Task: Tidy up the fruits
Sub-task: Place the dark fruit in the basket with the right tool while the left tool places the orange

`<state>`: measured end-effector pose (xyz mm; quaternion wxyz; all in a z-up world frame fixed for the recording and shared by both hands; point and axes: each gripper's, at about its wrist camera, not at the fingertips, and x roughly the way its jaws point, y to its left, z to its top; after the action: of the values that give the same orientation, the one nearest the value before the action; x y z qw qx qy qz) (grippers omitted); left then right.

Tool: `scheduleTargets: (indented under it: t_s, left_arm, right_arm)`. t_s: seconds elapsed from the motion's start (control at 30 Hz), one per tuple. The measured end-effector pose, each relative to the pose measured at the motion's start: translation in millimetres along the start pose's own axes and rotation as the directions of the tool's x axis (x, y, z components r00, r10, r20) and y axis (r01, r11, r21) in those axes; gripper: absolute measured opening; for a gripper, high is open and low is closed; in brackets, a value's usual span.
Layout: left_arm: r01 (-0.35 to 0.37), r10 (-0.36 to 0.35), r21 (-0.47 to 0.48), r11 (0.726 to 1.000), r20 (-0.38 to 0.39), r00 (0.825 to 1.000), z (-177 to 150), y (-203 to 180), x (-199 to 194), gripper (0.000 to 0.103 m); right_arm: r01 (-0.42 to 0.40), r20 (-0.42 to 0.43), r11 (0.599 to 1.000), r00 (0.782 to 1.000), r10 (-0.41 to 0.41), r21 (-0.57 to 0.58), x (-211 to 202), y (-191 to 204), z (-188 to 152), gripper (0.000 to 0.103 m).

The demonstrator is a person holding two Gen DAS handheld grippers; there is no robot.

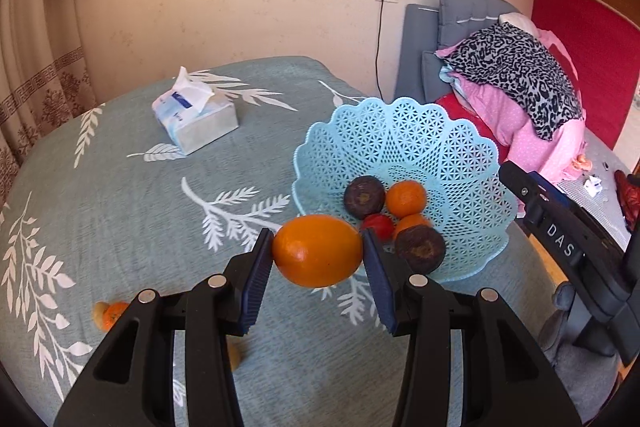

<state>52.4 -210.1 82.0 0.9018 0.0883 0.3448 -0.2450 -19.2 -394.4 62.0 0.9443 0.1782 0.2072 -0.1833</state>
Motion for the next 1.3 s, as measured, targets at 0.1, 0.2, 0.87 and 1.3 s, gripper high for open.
scheduleTargets:
  t_s: [0.1, 0.2, 0.87, 1.3]
  left_arm:
    - [0.018, -0.018, 0.013, 1.000, -0.007, 1.000, 6.9, -9.9, 11.7, 0.046]
    - [0.024, -0.024, 0.028, 0.999, -0.016, 1.000, 11.2, -17.9, 21.3, 0.046]
    - [-0.062, 0.064, -0.030, 0.998, 0.075, 0.995, 20.9, 21.8, -3.7, 0.093]
    - [-0.170, 0.178, -0.110, 0.979, 0.066, 0.982, -3.2, 85.1, -42.5, 0.093]
  right_arm:
    - [0.007, 0.016, 1.000, 1.000, -0.007, -0.010, -2.1, 0.7, -0.9, 0.043]
    - [0.008, 0.025, 1.000, 1.000, -0.007, -0.021, -3.2, 2.7, -1.8, 0.043]
    - [0.020, 0.059, 0.999, 0.998, -0.018, -0.035, -8.9, 4.2, -4.0, 0.055]
    - [0.004, 0.057, 0.994, 0.998, 0.003, -0.114, -10.2, 21.4, -8.9, 0.055]
